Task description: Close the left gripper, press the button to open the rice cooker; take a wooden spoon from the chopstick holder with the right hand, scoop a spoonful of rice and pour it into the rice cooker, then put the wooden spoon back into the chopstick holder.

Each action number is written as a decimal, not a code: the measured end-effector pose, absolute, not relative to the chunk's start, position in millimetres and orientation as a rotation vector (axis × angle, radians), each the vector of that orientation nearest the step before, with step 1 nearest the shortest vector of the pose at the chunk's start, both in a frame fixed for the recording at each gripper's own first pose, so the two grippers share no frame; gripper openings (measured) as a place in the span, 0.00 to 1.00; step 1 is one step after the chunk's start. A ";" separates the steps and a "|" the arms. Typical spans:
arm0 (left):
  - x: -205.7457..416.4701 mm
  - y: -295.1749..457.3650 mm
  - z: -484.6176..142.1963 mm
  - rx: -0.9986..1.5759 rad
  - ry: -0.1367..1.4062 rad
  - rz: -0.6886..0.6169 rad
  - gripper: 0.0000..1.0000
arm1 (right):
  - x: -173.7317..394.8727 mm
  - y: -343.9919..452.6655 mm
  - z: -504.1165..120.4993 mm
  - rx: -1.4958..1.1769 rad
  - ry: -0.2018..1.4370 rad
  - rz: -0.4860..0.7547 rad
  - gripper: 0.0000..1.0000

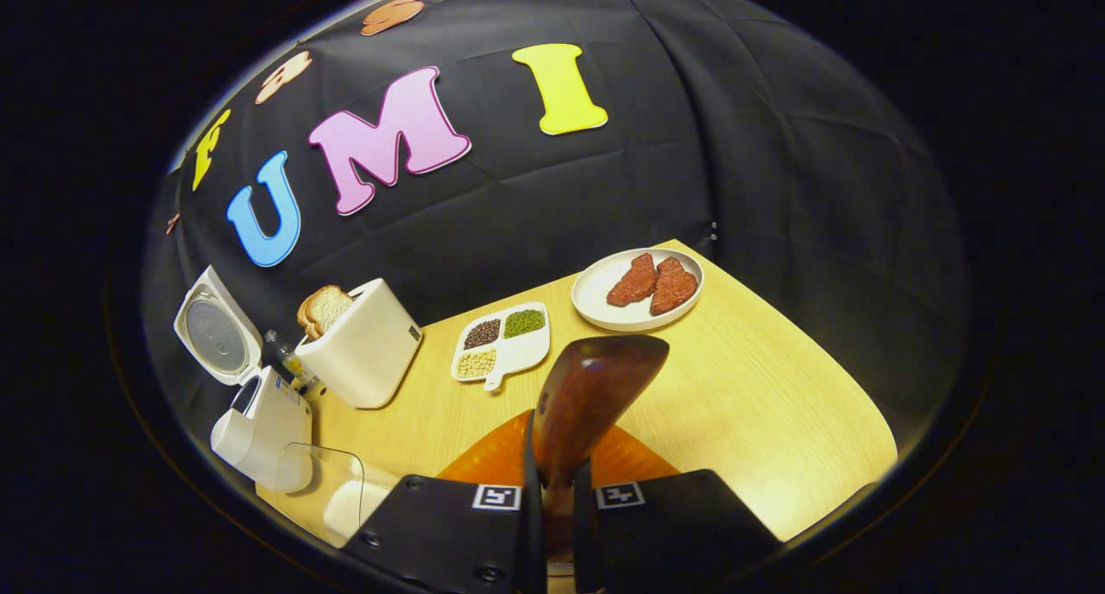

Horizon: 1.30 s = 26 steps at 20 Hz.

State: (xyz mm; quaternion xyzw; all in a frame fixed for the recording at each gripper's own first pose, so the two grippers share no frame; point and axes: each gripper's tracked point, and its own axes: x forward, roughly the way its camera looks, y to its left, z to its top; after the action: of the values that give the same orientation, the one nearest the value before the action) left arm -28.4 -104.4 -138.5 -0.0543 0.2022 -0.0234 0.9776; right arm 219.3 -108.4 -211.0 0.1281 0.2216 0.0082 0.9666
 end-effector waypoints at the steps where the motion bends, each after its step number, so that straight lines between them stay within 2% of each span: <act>1: -28.4 -102.3 -137.6 -0.111 0.402 -0.048 0.96 | 213.7 -105.7 -203.4 0.238 0.433 0.021 0.16; 14: -25.1 -41.5 -137.7 -0.139 0.361 -0.121 0.96 | 170.3 -54.0 -89.4 0.137 0.292 0.041 0.14; 22: -26.7 14.0 -165.7 -0.206 0.371 -0.128 0.96 | 160.2 38.3 -59.2 0.122 0.257 0.132 0.14; 26: -25.2 35.1 -179.6 -0.245 0.389 -0.117 0.96 | 160.6 82.5 -76.5 0.074 0.274 0.191 0.14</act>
State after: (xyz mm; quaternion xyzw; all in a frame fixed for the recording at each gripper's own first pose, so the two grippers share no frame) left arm -25.2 35.1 -179.6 -0.1213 0.1926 -0.0581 0.9720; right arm 160.6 82.5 -76.5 0.0367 0.1362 0.0949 0.9854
